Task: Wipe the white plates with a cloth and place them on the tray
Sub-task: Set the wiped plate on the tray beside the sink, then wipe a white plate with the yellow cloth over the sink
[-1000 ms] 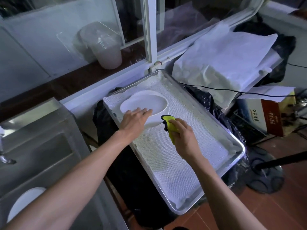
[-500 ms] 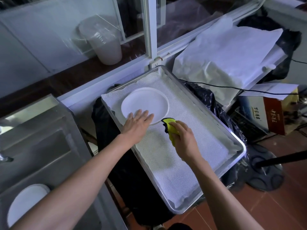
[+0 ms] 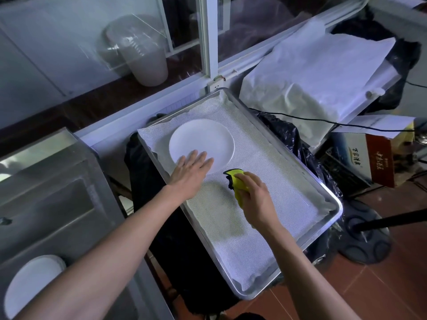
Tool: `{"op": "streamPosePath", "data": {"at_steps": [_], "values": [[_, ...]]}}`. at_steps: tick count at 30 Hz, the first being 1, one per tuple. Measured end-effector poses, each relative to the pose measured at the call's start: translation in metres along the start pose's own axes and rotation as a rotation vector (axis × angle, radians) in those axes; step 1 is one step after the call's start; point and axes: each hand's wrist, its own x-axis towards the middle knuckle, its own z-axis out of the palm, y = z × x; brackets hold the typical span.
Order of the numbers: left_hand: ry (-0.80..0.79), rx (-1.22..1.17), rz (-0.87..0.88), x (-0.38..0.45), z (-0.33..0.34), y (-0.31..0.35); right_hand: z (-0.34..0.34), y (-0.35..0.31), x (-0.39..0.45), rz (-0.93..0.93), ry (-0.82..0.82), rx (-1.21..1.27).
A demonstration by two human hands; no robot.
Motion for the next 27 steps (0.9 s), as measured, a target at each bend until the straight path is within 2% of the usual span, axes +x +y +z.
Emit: {"op": "streamPosePath", "data": {"at_steps": [4,8,13,17,24,27], "values": [[0.009,-0.046,-0.002,0.001,0.000,-0.002,0.003,-0.004,-0.001,0.013,-0.028,0.005],[0.082,-0.108,-0.015,-0.011,-0.004,-0.001,0.007,-0.011,-0.004,-0.004,-0.029,0.003],[0.253,-0.184,-0.007,-0.052,-0.007,-0.010,0.017,-0.026,-0.009,0.003,-0.061,0.022],[0.404,-0.282,-0.040,-0.095,0.003,-0.021,0.032,-0.052,-0.013,-0.092,-0.090,0.044],[0.318,-0.397,-0.259,-0.189,0.050,-0.067,0.085,-0.123,-0.030,-0.224,-0.169,-0.007],[0.281,-0.438,-0.366,-0.242,0.069,-0.093,0.121,-0.161,-0.044,-0.295,-0.258,-0.010]]}}
